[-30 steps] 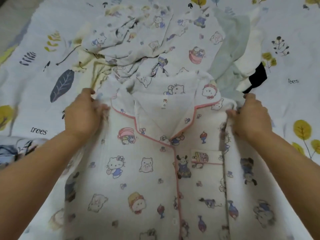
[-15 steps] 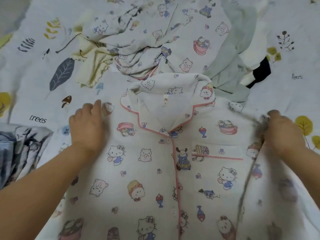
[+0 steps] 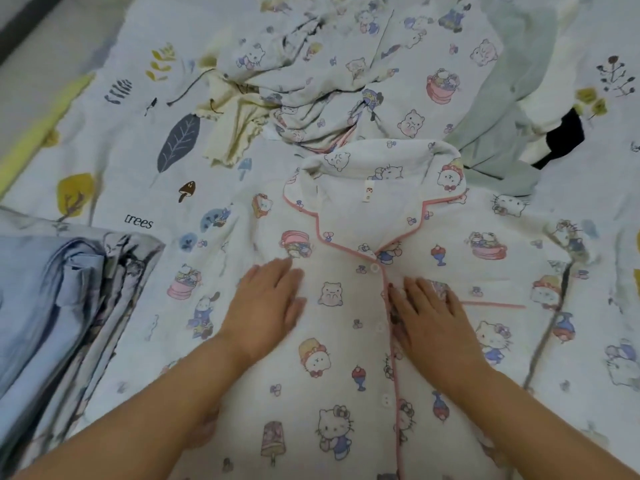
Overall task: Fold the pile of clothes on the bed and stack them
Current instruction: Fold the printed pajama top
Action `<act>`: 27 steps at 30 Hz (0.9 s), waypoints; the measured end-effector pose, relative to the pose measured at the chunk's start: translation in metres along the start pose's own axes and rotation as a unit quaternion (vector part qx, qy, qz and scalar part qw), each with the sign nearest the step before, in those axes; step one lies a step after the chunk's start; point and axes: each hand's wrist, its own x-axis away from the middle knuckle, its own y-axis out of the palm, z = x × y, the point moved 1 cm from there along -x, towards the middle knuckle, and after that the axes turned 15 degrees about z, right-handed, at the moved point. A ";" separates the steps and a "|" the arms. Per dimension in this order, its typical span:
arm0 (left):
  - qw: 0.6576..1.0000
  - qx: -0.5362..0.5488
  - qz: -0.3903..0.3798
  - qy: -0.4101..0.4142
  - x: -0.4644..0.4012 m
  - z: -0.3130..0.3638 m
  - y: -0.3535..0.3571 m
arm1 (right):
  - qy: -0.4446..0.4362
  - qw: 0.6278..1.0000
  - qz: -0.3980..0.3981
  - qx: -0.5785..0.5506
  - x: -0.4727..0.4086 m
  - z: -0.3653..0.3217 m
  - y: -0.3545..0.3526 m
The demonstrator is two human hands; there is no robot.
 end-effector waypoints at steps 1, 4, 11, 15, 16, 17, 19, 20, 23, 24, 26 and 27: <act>0.996 0.001 0.085 -0.016 -0.002 -0.009 -0.011 | 0.013 1.000 0.014 -0.012 -0.002 -0.004 -0.007; 0.969 -0.041 0.182 -0.163 0.000 -0.049 -0.037 | 0.014 0.992 0.115 -0.055 -0.008 -0.022 -0.030; 0.918 0.006 -0.033 -0.395 0.023 -0.105 -0.041 | -0.006 0.988 0.089 -0.128 -0.006 -0.054 -0.042; 0.938 0.037 0.020 -0.345 0.018 -0.104 -0.065 | 0.005 0.983 0.090 -0.161 -0.001 -0.071 -0.045; 0.941 0.038 0.047 -0.333 0.013 -0.101 -0.077 | 0.010 0.980 0.090 -0.176 0.000 -0.075 -0.047; 0.944 0.038 0.070 -0.322 0.008 -0.097 -0.091 | 0.015 0.976 0.091 -0.198 0.001 -0.080 -0.050; 0.941 0.053 0.112 -0.314 -0.001 -0.086 -0.120 | 0.027 0.963 0.092 -0.252 0.002 -0.091 -0.057; 0.937 0.070 0.128 -0.318 -0.005 -0.078 -0.134 | 0.035 0.954 0.085 -0.286 0.002 -0.099 -0.063; 0.938 0.107 0.125 -0.304 -0.013 -0.049 -0.170 | 0.061 0.904 0.060 -0.418 0.002 -0.123 -0.081; 0.940 0.127 0.112 -0.298 -0.015 -0.036 -0.178 | 0.076 0.872 0.052 -0.480 0.001 -0.133 -0.089; 0.935 0.174 0.076 -0.299 -0.017 -0.009 -0.188 | 0.113 0.759 -0.012 -0.641 -0.001 -0.151 -0.106; 0.928 0.209 0.050 -0.304 -0.017 0.002 -0.188 | 0.122 0.679 -0.058 -0.722 -0.002 -0.158 -0.113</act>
